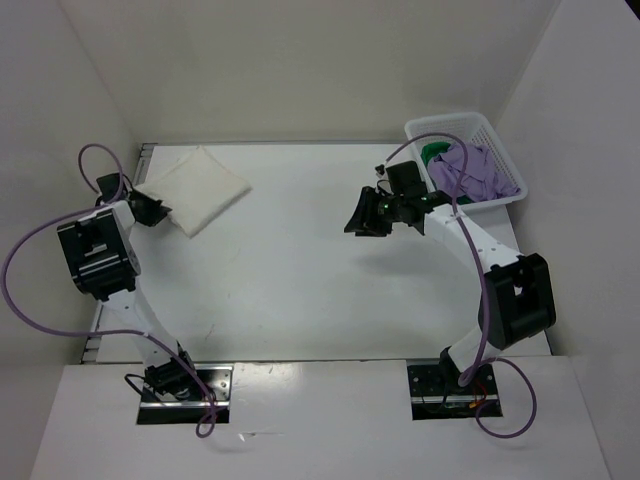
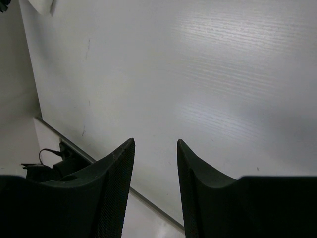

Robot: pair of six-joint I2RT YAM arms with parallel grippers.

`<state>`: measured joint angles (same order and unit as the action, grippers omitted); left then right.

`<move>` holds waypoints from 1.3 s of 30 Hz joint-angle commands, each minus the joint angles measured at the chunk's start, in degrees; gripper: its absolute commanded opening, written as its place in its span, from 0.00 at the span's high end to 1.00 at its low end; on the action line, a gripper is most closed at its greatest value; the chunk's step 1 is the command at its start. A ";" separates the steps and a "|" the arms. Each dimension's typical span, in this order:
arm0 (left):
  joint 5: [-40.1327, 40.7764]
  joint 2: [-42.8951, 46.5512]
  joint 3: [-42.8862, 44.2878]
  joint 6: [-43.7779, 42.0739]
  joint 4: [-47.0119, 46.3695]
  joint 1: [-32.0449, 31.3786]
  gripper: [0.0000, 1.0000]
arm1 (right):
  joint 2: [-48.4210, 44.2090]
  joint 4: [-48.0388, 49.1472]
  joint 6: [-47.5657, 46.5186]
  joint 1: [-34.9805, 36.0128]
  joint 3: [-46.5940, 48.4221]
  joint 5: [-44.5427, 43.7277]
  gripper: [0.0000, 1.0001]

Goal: Fold and stack the t-shirts
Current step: Put the neatly folded tshirt into the corner of the board with the left arm

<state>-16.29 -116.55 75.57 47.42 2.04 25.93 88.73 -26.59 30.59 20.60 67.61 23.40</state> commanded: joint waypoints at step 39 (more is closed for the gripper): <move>10.58 9.35 -14.15 2.68 -0.46 -20.40 1.00 | -2.95 1.36 0.52 -0.30 -4.77 2.18 1.00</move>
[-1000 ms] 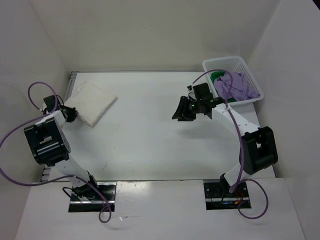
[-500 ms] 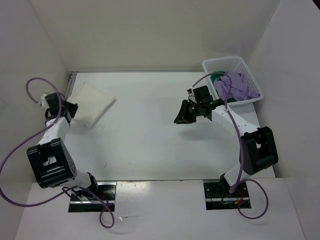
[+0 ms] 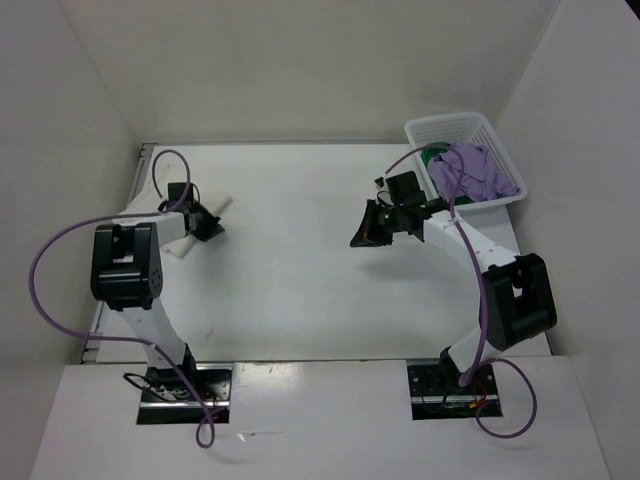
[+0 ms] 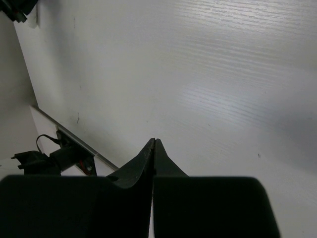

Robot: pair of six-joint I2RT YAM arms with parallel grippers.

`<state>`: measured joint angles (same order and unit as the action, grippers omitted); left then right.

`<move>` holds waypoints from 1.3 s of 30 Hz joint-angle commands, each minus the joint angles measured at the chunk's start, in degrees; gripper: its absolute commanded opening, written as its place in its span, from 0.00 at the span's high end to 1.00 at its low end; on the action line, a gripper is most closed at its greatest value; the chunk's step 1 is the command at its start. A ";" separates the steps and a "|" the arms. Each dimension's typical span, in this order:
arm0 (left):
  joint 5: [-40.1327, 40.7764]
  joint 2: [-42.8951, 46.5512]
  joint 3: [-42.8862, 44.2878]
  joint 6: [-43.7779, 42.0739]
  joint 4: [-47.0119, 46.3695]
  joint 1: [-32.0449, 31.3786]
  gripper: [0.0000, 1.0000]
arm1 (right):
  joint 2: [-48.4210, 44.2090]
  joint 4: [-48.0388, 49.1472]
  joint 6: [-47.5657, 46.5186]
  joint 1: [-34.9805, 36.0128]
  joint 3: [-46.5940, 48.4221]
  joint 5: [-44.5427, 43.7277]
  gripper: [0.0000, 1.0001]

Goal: Fold and stack the t-shirts
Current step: Put the neatly folded tshirt into the corner of the board with the left arm, then grab crumpled tshirt from bin with the right arm

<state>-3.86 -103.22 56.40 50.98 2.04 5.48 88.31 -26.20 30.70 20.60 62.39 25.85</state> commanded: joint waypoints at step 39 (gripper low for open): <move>-17.05 11.88 6.28 -11.17 -2.40 -26.91 0.53 | 12.31 -2.89 3.68 -18.56 33.48 -31.36 0.68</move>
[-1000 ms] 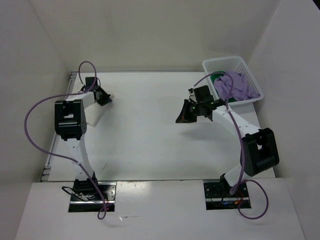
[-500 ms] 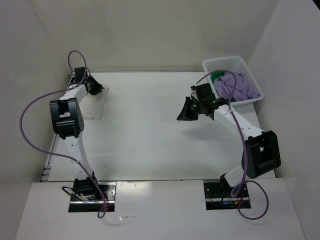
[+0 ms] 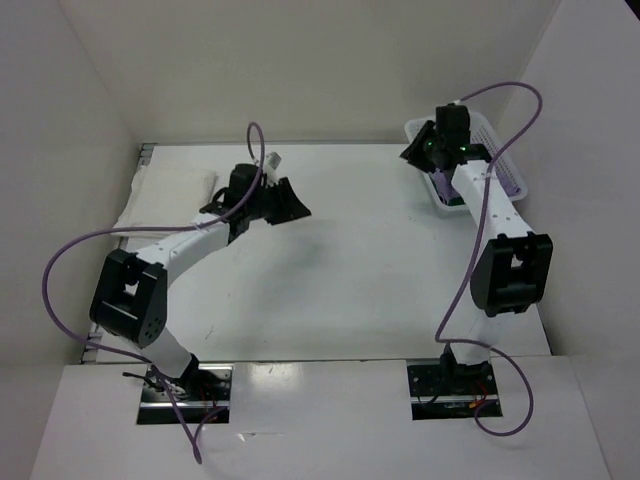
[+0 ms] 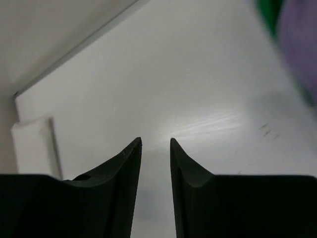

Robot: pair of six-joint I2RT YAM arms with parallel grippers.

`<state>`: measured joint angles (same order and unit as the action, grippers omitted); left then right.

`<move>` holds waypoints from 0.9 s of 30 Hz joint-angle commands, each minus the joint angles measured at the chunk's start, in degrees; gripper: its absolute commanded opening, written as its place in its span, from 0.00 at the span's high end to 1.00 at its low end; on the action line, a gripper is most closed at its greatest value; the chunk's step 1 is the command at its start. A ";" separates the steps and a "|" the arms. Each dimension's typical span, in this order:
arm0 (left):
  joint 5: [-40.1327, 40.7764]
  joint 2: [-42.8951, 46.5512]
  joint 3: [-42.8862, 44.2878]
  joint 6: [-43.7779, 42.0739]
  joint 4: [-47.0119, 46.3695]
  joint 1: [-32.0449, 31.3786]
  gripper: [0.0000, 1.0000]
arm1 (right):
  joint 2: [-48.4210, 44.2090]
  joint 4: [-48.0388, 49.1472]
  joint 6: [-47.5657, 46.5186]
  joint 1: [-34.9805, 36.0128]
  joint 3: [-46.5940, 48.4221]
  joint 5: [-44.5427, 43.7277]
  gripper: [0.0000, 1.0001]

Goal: Fold and stack the t-shirts
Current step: Grab crumpled tshirt from bin with the right arm

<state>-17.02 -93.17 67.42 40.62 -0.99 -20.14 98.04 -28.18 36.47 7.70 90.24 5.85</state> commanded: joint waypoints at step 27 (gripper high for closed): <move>-6.01 6.86 -14.60 -0.37 2.66 -5.17 0.46 | 18.15 -1.87 -12.39 -20.01 8.82 4.61 0.47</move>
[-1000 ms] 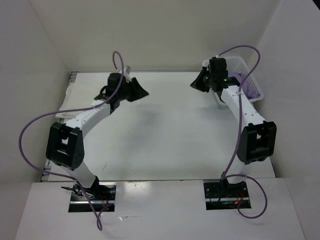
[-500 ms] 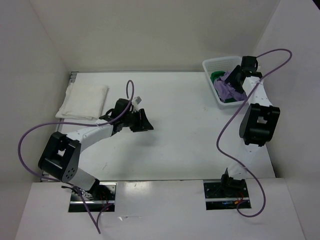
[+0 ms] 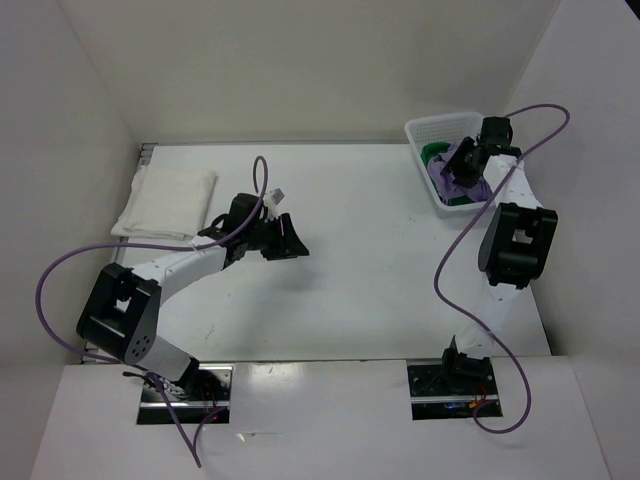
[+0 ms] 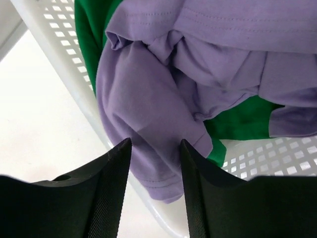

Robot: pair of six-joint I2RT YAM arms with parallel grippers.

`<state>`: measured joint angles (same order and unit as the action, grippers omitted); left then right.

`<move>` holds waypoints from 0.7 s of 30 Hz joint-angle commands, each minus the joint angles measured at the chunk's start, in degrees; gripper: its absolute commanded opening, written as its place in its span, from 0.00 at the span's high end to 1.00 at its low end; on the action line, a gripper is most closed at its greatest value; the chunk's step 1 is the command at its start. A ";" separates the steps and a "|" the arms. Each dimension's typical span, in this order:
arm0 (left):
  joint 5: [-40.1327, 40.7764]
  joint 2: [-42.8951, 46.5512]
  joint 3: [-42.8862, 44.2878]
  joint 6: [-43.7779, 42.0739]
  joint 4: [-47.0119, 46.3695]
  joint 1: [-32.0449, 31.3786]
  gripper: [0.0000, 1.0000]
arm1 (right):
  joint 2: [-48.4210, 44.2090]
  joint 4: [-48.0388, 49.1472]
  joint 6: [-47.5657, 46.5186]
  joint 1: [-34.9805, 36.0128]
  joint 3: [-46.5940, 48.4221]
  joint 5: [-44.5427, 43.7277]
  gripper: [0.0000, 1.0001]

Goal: Fold and stack the t-shirts
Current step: Grab crumpled tshirt from bin with the right arm

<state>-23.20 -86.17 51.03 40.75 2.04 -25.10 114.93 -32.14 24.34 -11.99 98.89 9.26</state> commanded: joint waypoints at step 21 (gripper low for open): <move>-9.05 -4.08 11.80 9.95 -4.67 5.41 0.46 | -22.20 13.07 13.62 5.73 9.45 14.12 1.00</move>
<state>-26.83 -87.55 58.65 45.43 2.07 -22.46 102.24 -26.37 34.92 -10.79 98.39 16.97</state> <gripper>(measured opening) 0.535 0.008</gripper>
